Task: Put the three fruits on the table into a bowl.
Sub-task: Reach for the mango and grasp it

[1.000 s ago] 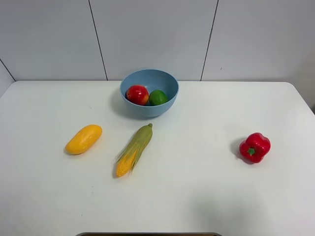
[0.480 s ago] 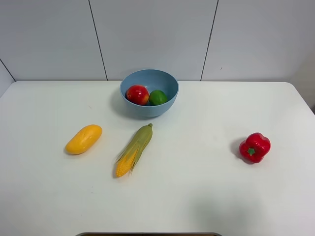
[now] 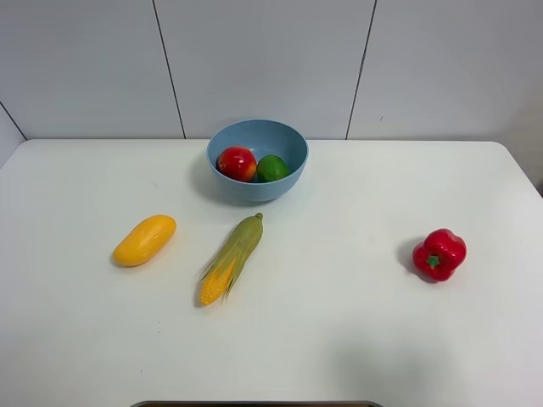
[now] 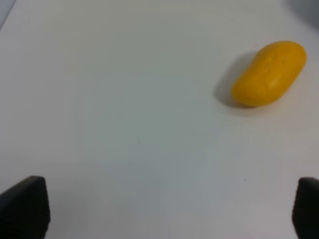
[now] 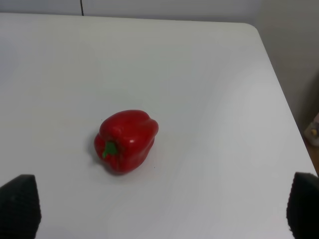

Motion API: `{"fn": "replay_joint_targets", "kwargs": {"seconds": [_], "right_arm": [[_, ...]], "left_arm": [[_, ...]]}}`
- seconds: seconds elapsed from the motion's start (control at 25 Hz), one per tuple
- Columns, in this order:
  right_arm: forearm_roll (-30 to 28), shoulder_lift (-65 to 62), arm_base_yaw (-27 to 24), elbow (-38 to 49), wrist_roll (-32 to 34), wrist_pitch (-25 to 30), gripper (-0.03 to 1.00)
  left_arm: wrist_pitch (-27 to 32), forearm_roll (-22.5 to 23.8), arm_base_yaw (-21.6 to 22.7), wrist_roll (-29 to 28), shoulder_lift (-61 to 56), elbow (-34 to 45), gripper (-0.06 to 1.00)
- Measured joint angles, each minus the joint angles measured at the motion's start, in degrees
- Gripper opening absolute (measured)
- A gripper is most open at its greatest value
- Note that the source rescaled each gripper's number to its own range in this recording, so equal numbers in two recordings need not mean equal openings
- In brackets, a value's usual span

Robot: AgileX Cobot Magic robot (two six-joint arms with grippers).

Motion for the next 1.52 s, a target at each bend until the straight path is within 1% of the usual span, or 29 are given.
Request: {"fn": "replay_joint_targets", "kwargs": {"seconds": [0.48, 0.64, 0.72, 0.96, 1.24, 1.4, 1.52], "right_arm": [[0.0, 0.0, 0.0, 0.0, 0.0, 0.0, 1.00], [0.0, 0.0, 0.0, 0.0, 0.0, 0.0, 1.00], [0.0, 0.0, 0.0, 0.0, 0.0, 0.0, 1.00], [0.0, 0.0, 0.0, 0.0, 0.0, 0.0, 1.00], [0.0, 0.0, 0.0, 0.0, 0.0, 0.0, 1.00], [0.0, 0.0, 0.0, 0.0, 0.0, 0.0, 1.00], [0.0, 0.0, 0.0, 0.0, 0.0, 0.0, 1.00]], "left_arm": [[0.0, 0.0, 0.0, 0.1, 0.1, 0.0, 1.00], [0.0, 0.0, 0.0, 0.2, 4.5, -2.8, 1.00], [0.0, 0.0, 0.0, 1.6, 8.1, -5.5, 1.00], [-0.6, 0.1, 0.0, 9.3, 19.2, -14.1, 1.00], [-0.5, 0.5, 0.0, 12.7, 33.8, -23.7, 1.00], [-0.5, 0.5, 0.0, 19.1, 41.7, -27.3, 1.00], [-0.5, 0.0, -0.9, 22.4, 46.8, -29.5, 1.00]]}}
